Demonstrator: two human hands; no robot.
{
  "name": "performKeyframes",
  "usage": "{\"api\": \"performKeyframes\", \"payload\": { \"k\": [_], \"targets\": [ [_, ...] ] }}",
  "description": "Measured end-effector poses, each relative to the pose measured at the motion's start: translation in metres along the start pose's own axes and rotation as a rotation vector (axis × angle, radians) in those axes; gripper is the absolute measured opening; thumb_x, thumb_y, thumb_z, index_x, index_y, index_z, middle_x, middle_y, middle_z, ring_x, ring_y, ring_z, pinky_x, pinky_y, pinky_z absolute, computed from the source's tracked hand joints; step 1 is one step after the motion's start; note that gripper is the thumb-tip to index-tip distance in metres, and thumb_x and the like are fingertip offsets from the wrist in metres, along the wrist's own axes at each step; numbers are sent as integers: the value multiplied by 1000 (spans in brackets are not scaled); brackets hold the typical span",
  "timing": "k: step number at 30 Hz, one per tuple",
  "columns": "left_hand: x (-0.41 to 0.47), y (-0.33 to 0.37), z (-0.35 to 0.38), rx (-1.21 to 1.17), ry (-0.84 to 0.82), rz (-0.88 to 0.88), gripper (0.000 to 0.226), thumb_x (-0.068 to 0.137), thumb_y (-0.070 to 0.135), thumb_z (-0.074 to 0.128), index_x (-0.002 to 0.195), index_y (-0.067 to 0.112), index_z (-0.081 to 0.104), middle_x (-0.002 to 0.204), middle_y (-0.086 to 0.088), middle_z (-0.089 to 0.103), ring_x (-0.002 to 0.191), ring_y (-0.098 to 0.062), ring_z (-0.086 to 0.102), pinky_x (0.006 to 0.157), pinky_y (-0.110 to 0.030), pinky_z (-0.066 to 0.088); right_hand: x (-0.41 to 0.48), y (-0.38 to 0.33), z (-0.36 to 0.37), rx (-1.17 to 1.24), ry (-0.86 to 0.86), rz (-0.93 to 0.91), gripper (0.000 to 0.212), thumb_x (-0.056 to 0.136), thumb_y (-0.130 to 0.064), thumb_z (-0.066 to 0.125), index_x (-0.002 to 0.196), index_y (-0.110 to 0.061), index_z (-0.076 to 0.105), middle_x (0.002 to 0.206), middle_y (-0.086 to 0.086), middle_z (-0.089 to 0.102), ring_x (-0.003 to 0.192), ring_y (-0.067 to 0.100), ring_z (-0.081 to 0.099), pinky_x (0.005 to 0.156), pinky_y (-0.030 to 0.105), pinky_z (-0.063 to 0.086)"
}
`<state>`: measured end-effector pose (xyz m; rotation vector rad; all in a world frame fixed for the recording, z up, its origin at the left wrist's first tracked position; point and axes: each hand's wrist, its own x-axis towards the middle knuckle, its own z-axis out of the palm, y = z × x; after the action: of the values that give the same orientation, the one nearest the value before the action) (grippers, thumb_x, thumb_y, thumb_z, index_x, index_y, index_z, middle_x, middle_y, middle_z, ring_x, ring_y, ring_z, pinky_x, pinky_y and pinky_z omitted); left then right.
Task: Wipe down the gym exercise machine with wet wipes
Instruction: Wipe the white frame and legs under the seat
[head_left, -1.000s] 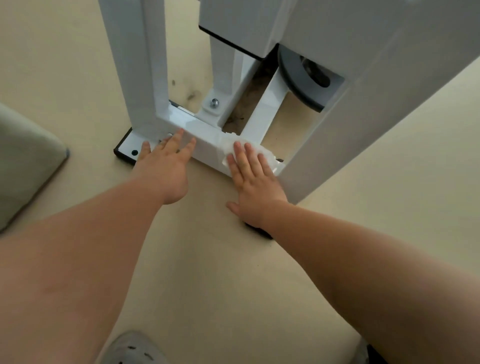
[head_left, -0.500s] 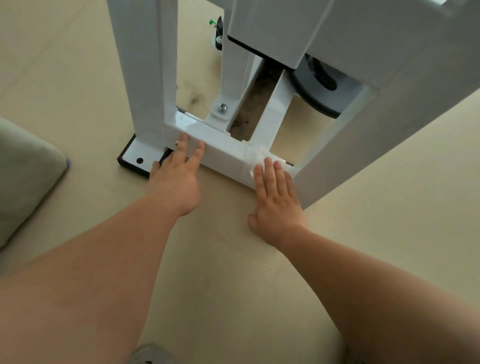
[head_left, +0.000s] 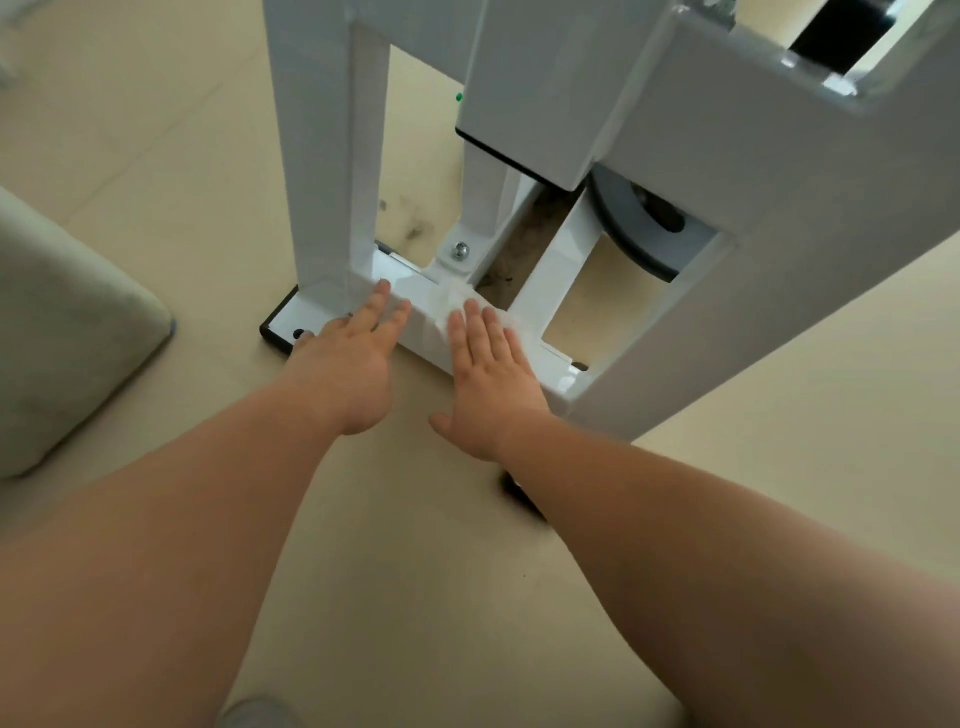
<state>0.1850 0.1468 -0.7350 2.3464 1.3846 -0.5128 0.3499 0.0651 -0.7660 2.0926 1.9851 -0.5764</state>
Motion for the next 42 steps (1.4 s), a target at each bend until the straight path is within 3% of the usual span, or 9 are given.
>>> {"api": "performKeyframes", "payload": {
  "k": [7, 10, 16, 21, 24, 27, 33, 37, 42],
  "targets": [
    [16, 17, 5, -77, -71, 44, 95, 89, 6, 46, 160, 33, -10, 164, 15, -28, 146, -28, 31, 111, -49, 38, -6, 8, 8, 132, 6, 227, 114, 92, -74, 43, 159, -9, -23, 165, 12, -33, 153, 30, -29, 128, 47, -10],
    [14, 2, 9, -57, 5, 21, 93, 91, 10, 50, 161, 34, -7, 165, 14, -25, 142, -29, 33, 108, -48, 39, 19, -2, 1, 60, 17, 73, 116, 90, -75, 47, 160, -11, -21, 167, 10, -29, 155, 29, -27, 128, 47, -8],
    [17, -49, 6, -65, 84, -203, 87, 92, 15, 49, 161, 30, -2, 166, 9, -26, 137, -36, 37, 104, -52, 40, 67, -15, -10, -228, 89, -303, 118, 90, -68, 55, 160, -12, -23, 167, 11, -30, 156, 29, -23, 129, 47, -2],
    [32, -62, 0, -196, 34, -161, 93, 90, 9, 46, 160, 32, -10, 163, 22, -27, 137, -33, 41, 106, -49, 43, 54, 19, -13, -578, 92, -532, 98, 94, -48, 45, 162, -8, -13, 168, 14, -26, 155, 32, -24, 129, 48, -1],
    [35, -54, 2, -297, 8, -130, 94, 89, 2, 41, 160, 31, -14, 161, 23, -30, 115, -31, 55, 91, -46, 51, 21, 48, -13, -715, 55, -597, 82, 97, -35, 36, 163, -4, -2, 169, 19, -14, 156, 36, -17, 128, 50, 1],
    [34, -57, 7, -328, 14, -110, 95, 89, -2, 39, 159, 32, -15, 161, 24, -31, 100, -31, 56, 75, -43, 50, 5, 64, -6, -933, 4, -669, 76, 100, -32, 31, 162, 1, 2, 168, 25, -9, 157, 39, -13, 128, 52, -7],
    [34, -81, 12, -315, 5, -135, 96, 88, 2, 44, 160, 38, -9, 162, 25, -25, 139, -33, 42, 107, -49, 43, 75, -6, -6, -1189, 49, -705, 79, 102, -44, 21, 161, -1, -9, 170, 19, -12, 158, 31, -13, 119, 53, -21],
    [31, -82, 14, -294, -40, -97, 96, 89, 4, 44, 158, 43, -11, 162, 25, -24, 143, -29, 39, 105, -48, 45, 82, -19, -13, -1279, 39, -663, 79, 103, -47, 20, 161, -2, -10, 170, 17, -13, 158, 30, -15, 123, 51, -17],
    [28, -61, 7, -209, -64, -35, 95, 90, 2, 38, 157, 42, -16, 162, 22, -28, 120, -31, 48, 89, -40, 45, 17, 44, -2, -1180, -57, -637, 100, 99, -70, 23, 158, 0, -16, 168, 19, -19, 156, 29, -19, 118, 51, -28]
  ]
}}
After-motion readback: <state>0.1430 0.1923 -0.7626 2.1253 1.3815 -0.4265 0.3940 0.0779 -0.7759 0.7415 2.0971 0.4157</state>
